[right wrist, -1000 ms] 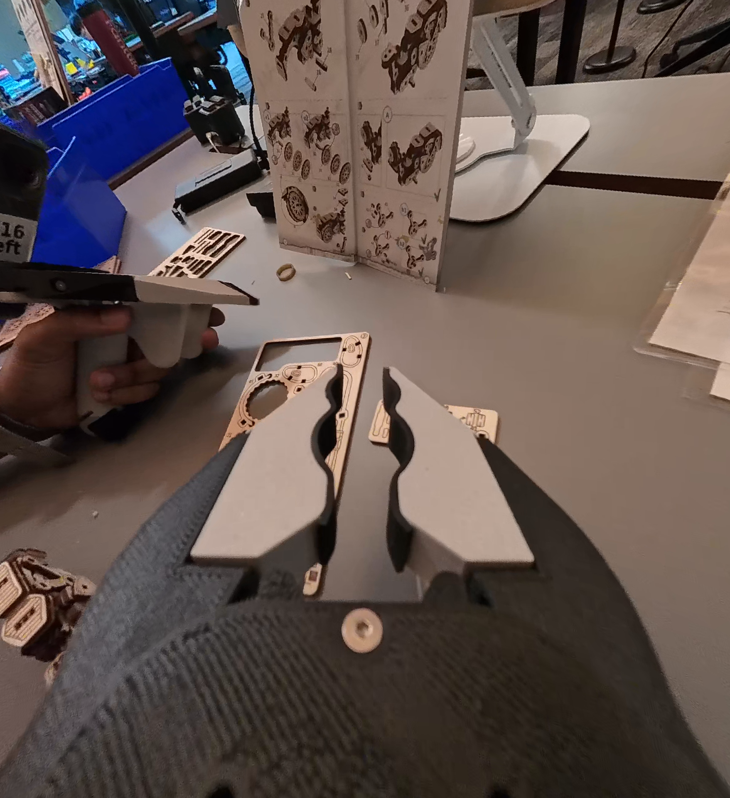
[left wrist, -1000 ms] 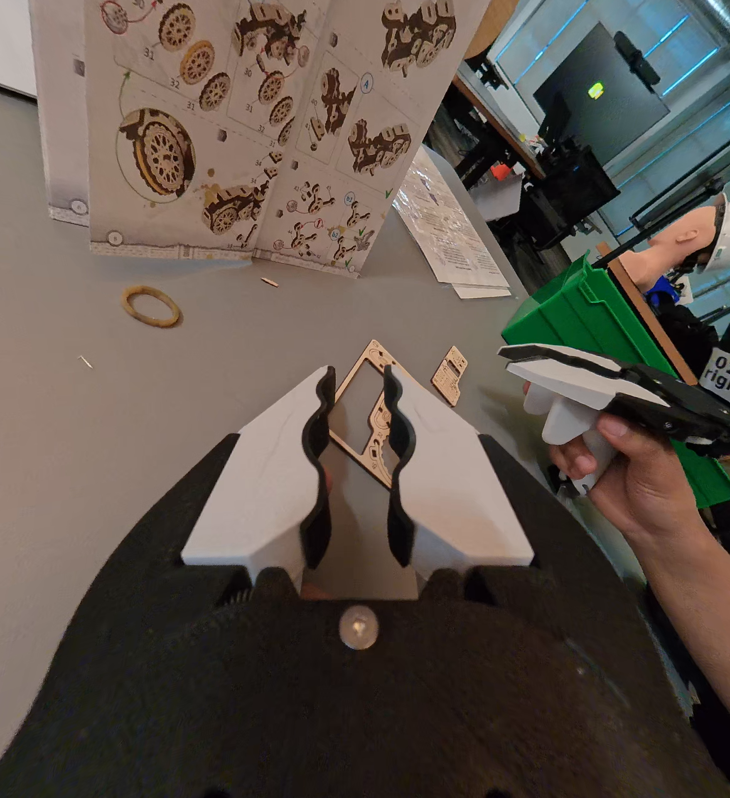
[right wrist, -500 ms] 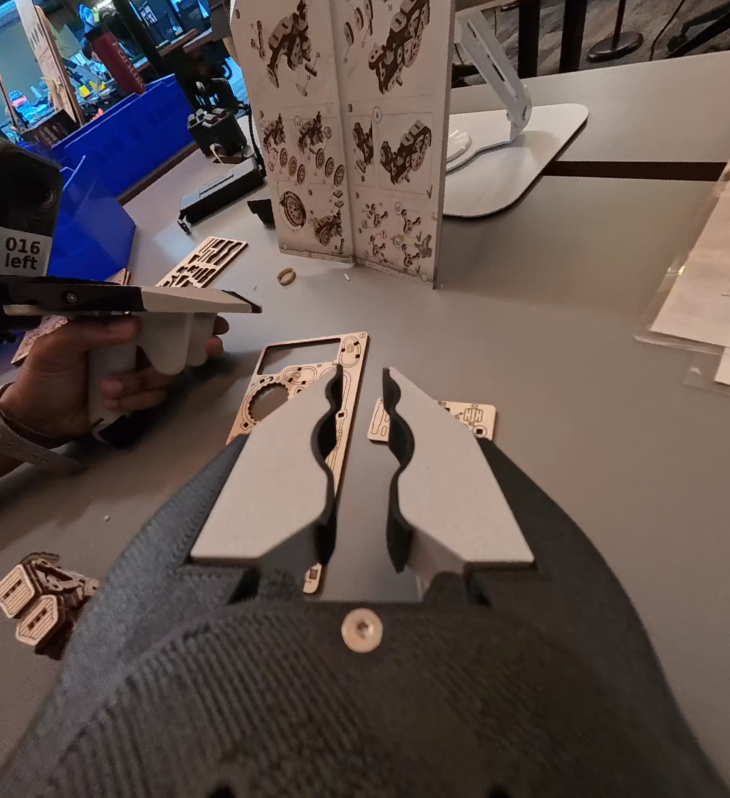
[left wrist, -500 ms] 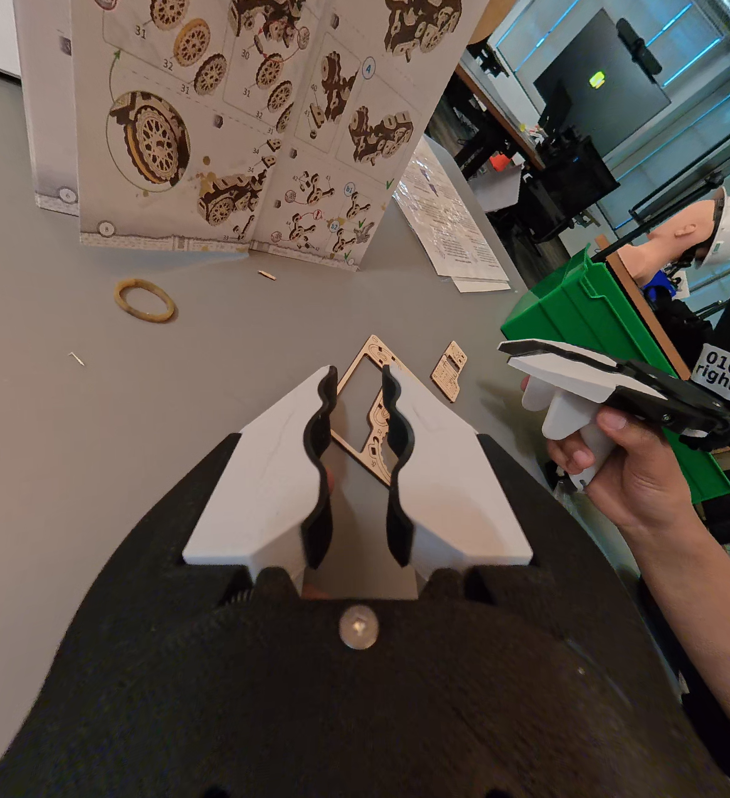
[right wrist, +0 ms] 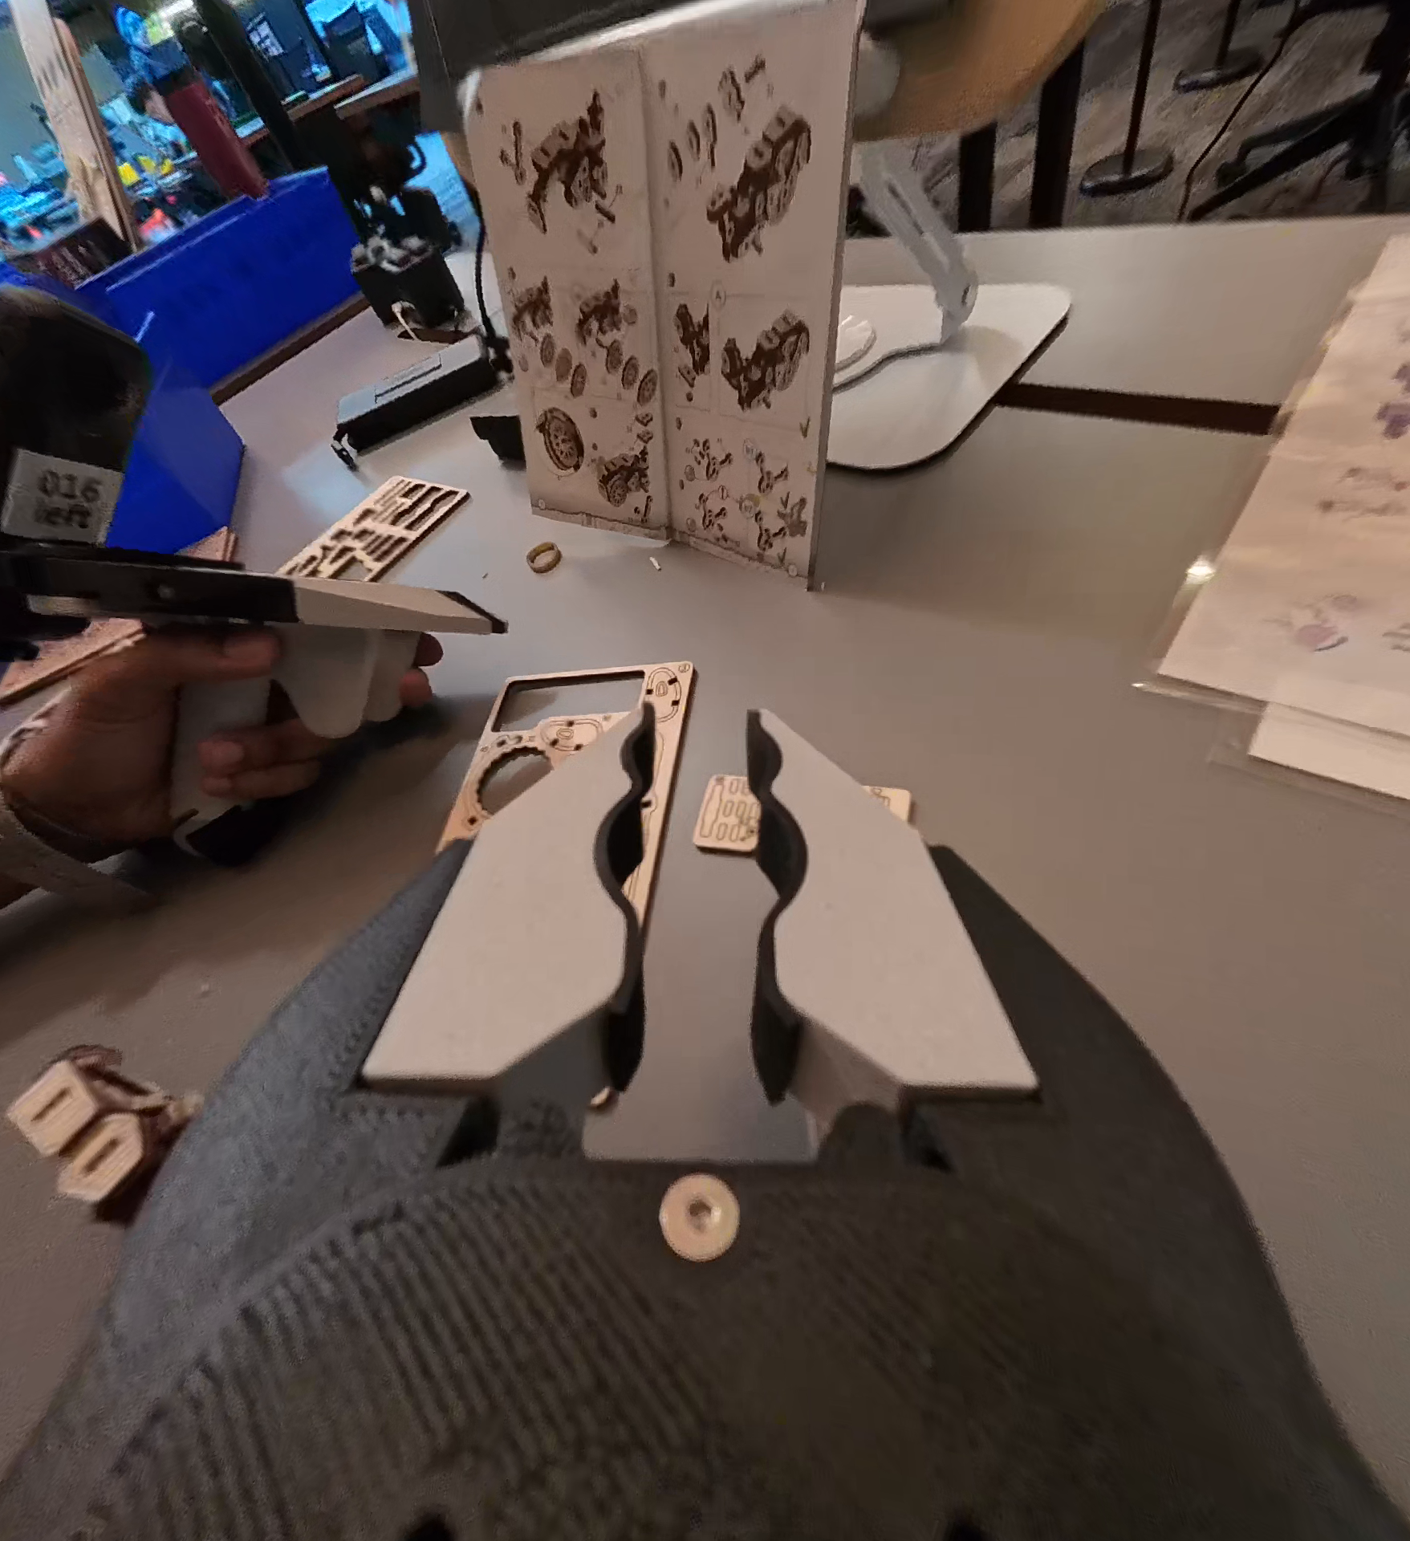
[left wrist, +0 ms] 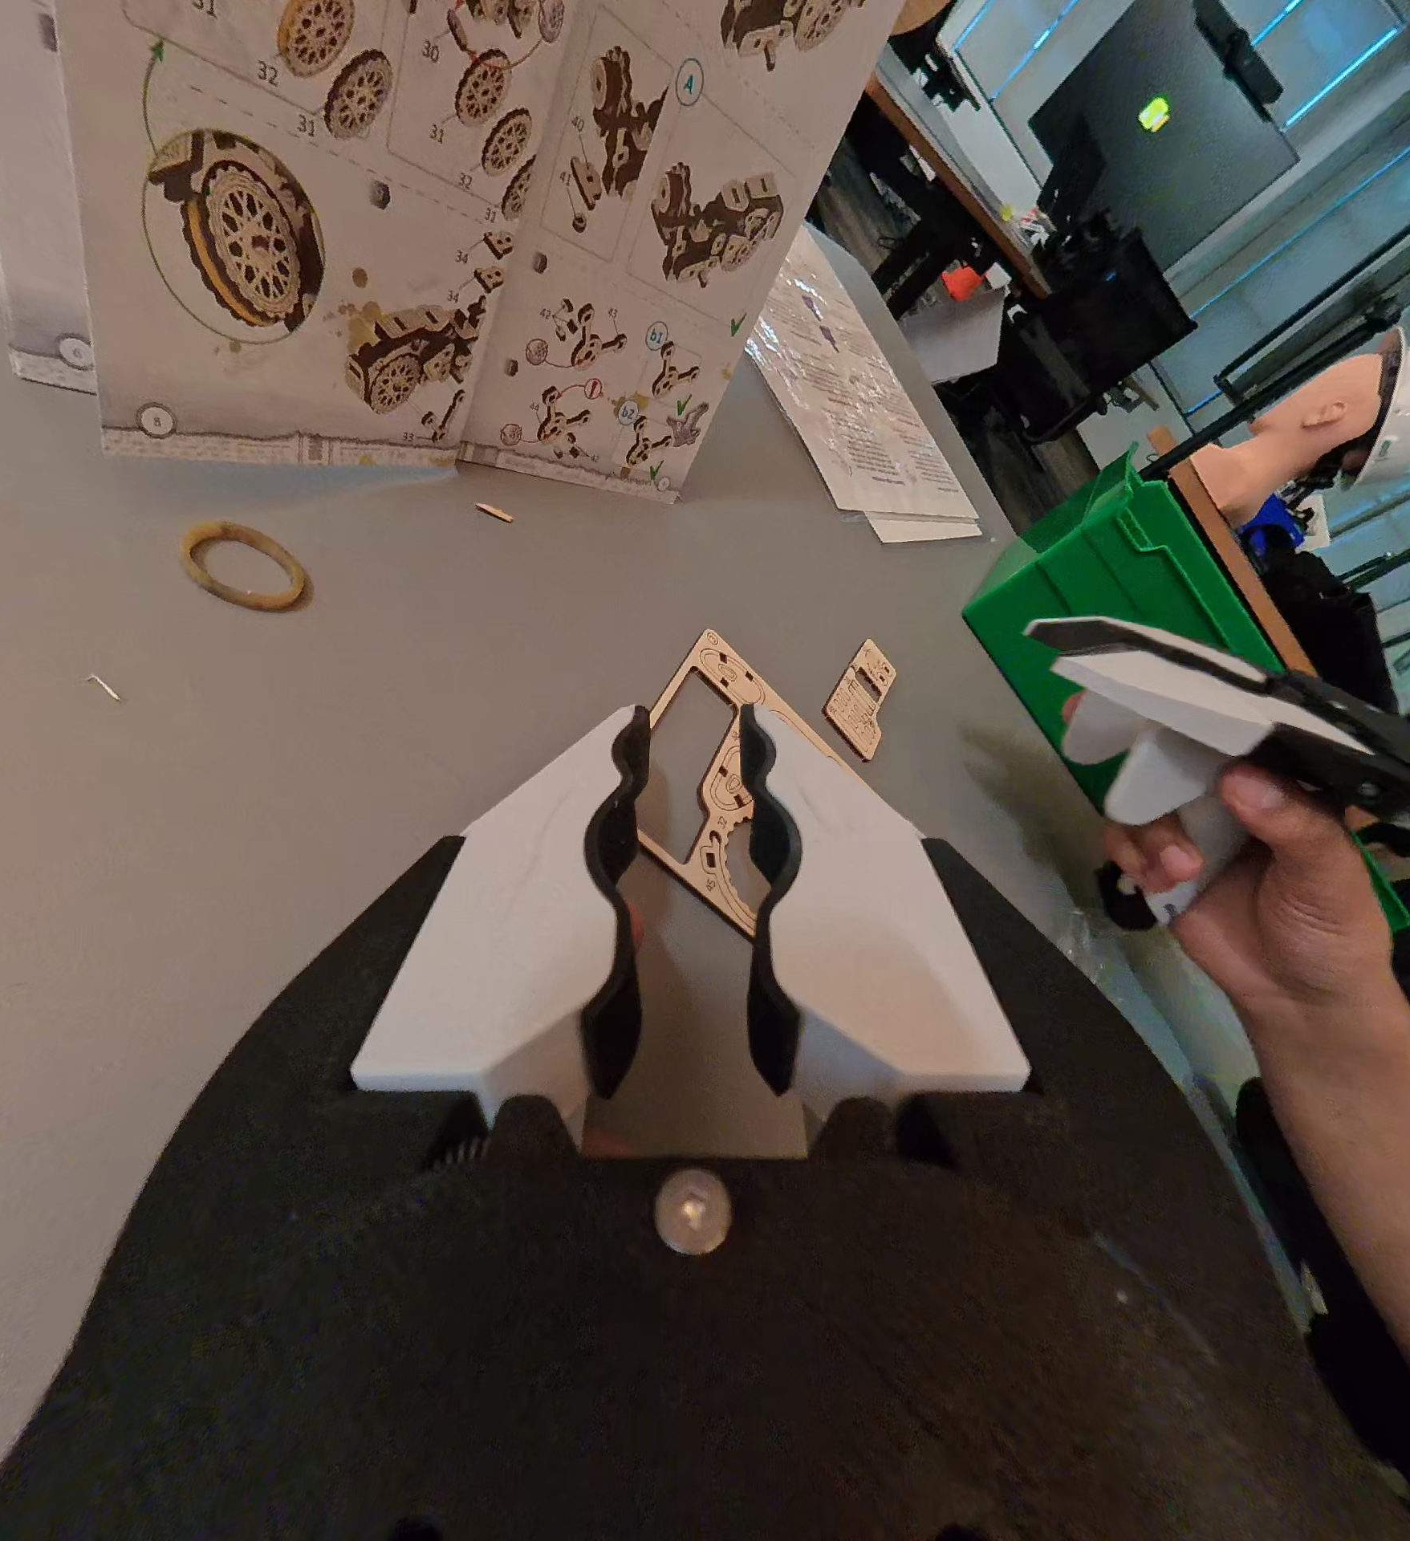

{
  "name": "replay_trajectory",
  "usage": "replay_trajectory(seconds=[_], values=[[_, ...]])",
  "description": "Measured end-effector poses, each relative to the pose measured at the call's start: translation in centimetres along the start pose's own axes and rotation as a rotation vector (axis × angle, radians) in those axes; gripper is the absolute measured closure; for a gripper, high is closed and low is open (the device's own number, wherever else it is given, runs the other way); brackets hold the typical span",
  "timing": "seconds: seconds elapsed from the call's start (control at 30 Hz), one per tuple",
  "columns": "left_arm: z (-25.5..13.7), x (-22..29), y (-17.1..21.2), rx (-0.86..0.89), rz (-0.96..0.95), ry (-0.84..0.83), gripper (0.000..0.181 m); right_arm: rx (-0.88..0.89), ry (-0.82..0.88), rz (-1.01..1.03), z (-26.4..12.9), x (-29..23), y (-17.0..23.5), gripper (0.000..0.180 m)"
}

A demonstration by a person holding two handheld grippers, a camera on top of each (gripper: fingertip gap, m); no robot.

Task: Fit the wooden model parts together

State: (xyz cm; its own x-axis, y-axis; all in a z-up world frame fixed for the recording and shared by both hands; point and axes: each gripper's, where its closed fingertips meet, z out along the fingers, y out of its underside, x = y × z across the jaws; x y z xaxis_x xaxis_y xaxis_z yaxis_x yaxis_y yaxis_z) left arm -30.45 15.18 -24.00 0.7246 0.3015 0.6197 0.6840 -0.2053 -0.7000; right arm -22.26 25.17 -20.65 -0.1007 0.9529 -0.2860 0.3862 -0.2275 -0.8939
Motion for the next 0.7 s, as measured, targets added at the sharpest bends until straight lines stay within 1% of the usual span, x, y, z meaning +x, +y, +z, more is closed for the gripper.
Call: replay_trajectory(seconds=[0.03,0.1,0.13,0.2,0.33,0.4,0.47,0.53,0.6,0.7], values=[[0.0,0.0,0.0,0.001,-0.002,0.003,0.162,0.015,0.008,0.0,-0.9,-0.2,-0.4,0.159],[0.0,0.0,0.0,0.0,-0.005,0.007,0.162,0.046,-0.006,0.012,-3.1,-1.4,-0.7,0.156],[0.0,0.0,0.0,-0.002,-0.006,0.006,0.162,0.04,-0.012,0.021,-4.3,-2.1,-0.2,0.156],[0.0,0.0,0.0,-0.005,-0.006,0.003,0.162,-0.028,0.008,0.052,-6.6,-2.8,2.2,0.155],[0.0,-0.1,0.0,-0.004,-0.008,-0.001,0.162,-0.249,0.125,0.067,-10.0,-2.7,8.7,0.153],[0.1,-0.2,0.1,-0.009,-0.008,-0.007,0.163,-0.287,0.129,0.042,-10.3,-3.0,9.4,0.153],[0.2,-0.2,0.2,-0.017,-0.008,-0.013,0.163,-0.318,0.151,0.016,-9.9,-2.4,9.9,0.16],[0.2,-0.3,0.2,-0.016,-0.009,-0.018,0.163,-0.37,0.147,0.021,-9.0,-1.6,10.8,0.161],[0.1,-0.3,0.1,-0.008,-0.012,-0.015,0.163,-0.369,0.124,0.021,-8.3,-1.4,10.9,0.18],[0.1,-0.3,0.1,-0.008,-0.014,-0.014,0.163,-0.333,0.162,-0.013,-8.3,-0.3,10.1,0.18]])
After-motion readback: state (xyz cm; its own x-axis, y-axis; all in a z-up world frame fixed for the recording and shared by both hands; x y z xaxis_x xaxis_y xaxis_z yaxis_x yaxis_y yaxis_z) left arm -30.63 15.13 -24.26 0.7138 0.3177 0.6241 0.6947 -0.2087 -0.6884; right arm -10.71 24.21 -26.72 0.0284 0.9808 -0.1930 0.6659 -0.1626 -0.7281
